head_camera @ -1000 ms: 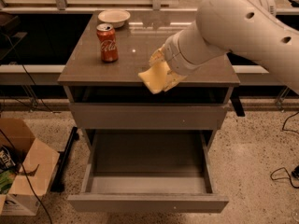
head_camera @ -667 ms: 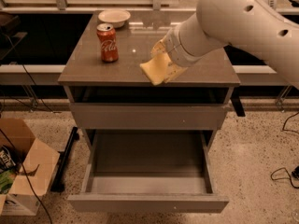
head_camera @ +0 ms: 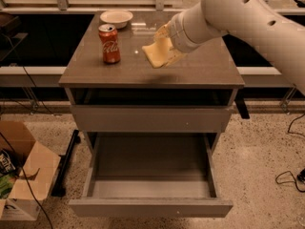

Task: Pick sponge from middle drawer and place on counter

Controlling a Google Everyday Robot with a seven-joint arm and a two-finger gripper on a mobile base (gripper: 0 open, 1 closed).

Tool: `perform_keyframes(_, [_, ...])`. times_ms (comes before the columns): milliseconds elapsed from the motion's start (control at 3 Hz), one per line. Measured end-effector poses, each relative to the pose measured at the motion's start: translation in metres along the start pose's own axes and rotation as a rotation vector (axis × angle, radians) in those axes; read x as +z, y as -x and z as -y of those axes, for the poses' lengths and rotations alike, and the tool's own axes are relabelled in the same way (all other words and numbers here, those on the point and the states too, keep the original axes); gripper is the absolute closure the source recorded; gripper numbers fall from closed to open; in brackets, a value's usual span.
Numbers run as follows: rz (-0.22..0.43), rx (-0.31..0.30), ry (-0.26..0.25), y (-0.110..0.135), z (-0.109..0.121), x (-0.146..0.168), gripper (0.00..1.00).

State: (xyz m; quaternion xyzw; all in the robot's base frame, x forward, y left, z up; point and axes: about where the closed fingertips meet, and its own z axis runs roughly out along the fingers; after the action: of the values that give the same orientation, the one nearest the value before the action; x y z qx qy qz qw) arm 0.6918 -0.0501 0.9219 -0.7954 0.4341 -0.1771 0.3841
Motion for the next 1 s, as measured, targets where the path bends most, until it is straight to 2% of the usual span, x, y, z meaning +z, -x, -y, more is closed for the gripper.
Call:
perform_keyframes(333, [0.011, 0.055, -0.005, -0.018, 0.001, 0.020, 1.00])
perform_keyframes(667, [0.016, 0.120, 0.001, -0.037, 0.001, 0.042, 0.74])
perform_keyframes(1000, [0.019, 0.116, 0.004, -0.034, 0.000, 0.043, 0.50])
